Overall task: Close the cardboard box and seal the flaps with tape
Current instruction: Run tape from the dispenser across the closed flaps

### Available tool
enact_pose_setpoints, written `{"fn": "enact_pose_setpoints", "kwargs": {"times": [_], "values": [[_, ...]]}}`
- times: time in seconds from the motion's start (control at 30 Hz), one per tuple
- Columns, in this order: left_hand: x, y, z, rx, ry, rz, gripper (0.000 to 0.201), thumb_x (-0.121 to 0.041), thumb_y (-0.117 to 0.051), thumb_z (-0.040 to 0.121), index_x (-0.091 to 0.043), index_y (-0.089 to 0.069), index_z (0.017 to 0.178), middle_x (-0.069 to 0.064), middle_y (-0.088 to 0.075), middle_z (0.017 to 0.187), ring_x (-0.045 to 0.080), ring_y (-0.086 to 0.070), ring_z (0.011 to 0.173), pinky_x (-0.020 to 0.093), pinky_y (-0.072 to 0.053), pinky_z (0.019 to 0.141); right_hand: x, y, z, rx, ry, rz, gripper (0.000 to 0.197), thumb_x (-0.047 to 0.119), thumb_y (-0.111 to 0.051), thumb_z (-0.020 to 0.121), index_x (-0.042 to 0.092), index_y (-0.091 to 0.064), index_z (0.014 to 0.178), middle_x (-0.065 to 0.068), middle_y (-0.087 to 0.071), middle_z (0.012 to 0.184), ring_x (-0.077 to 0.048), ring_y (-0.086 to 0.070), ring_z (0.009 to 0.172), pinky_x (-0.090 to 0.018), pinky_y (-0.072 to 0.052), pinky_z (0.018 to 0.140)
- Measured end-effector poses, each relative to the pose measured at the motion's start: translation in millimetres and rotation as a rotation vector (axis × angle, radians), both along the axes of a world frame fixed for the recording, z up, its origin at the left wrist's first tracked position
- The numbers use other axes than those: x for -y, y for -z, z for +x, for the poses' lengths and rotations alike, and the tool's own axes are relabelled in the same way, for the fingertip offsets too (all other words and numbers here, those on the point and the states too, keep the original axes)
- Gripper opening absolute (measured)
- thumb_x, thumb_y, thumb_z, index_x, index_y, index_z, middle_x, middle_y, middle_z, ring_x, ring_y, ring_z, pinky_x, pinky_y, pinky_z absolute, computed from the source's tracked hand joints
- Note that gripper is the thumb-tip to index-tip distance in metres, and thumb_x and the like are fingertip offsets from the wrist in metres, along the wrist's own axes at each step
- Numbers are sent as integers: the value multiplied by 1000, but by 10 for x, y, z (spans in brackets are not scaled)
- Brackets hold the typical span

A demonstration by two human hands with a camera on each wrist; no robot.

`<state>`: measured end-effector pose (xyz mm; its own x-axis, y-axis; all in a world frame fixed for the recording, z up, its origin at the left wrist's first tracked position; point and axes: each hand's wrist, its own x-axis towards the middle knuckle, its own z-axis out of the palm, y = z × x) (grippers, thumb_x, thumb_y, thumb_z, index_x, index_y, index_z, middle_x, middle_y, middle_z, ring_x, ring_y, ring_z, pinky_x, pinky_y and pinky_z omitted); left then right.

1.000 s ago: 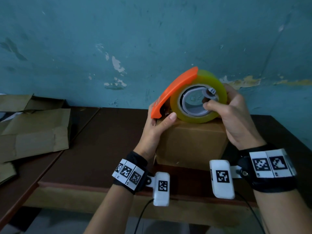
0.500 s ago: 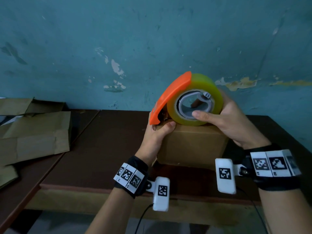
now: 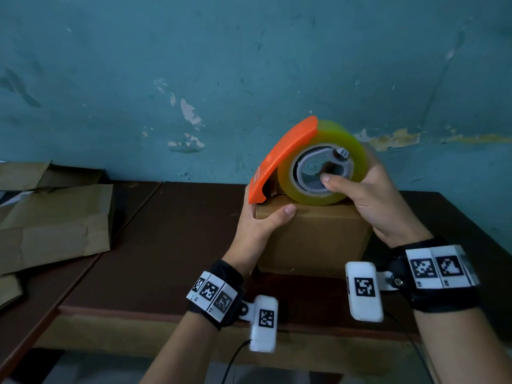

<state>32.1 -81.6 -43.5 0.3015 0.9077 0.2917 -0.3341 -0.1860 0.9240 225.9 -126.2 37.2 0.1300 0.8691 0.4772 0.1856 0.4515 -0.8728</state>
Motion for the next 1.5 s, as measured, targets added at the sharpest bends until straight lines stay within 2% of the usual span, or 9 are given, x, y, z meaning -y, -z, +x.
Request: {"fn": "enact_pose_setpoints", "kwargs": {"times": [0.13, 0.33, 0.47, 0.6, 0.83, 1.0, 1.23, 1.33, 1.5], "values": [[8, -1, -28, -17, 21, 5, 97, -45, -89, 68, -27, -43, 151, 5, -60, 146, 27, -58, 134, 54, -46, 112, 11, 20, -19, 8, 4, 7, 47, -3, -73, 87, 7, -58, 131, -9, -71, 121, -20, -69, 113, -33, -56, 94], [-27, 113, -176, -67, -15, 17, 84, -40, -82, 68, -26, -50, 144, 0, -66, 137, 18, -62, 127, 37, -53, 106, -107, 192, -142, 45, -24, -37, 47, -3, -74, 86, 10, -58, 128, -11, -70, 121, -21, -69, 112, -33, -56, 96], [-67, 224, -282, -189, -16, 28, 81, -27, -81, 79, -24, -41, 150, -1, -60, 141, 9, -59, 129, 26, -52, 104, -151, 364, -205, -33, 18, -105, 44, -8, -71, 85, 6, -61, 126, -6, -73, 113, -13, -72, 103, -26, -56, 86], [-116, 180, -301, -230, 34, 30, 81, -27, -79, 79, -27, -40, 150, -7, -59, 139, 1, -59, 125, 21, -51, 101, -153, 353, -164, -36, 36, -111, 42, -8, -71, 86, 3, -61, 125, -12, -72, 115, -19, -72, 104, -26, -57, 85], [-120, 158, -300, -193, 28, 4, 81, -23, -78, 78, -27, -40, 149, -5, -58, 139, -1, -60, 122, 15, -51, 93, -148, 351, -193, -57, 37, -115, 41, -4, -72, 86, 9, -63, 124, -6, -73, 113, -14, -72, 103, -25, -57, 84], [-119, 172, -291, -165, 31, -15, 90, -33, -84, 70, -22, -42, 150, 1, -60, 141, 10, -62, 126, 25, -53, 100, -133, 361, -195, -55, 31, -101, 43, -4, -72, 86, 10, -62, 125, -4, -73, 113, -13, -71, 104, -25, -57, 84], [-87, 177, -238, -103, -5, 0, 73, -9, -74, 80, -14, -47, 148, 12, -63, 140, 26, -60, 130, 45, -50, 108, -103, 368, -199, 18, 35, -54, 55, 2, -84, 78, 7, -59, 127, -6, -72, 117, -14, -71, 107, -26, -58, 90], [-92, 180, -210, -113, -30, 22, 75, -9, -75, 81, -12, -45, 150, 13, -61, 142, 27, -58, 133, 50, -47, 112, -127, 371, -191, 36, 33, -59, 51, 0, -81, 81, 9, -59, 125, -5, -71, 116, -12, -71, 106, -24, -57, 88], [-63, 169, -176, -94, -74, -2, 84, -32, -85, 75, -19, -45, 148, 3, -63, 141, 15, -61, 129, 37, -52, 108, -158, 364, -179, 36, 24, -77, 45, -4, -75, 84, 11, -58, 122, -9, -70, 114, -15, -70, 104, -27, -57, 88]]}}
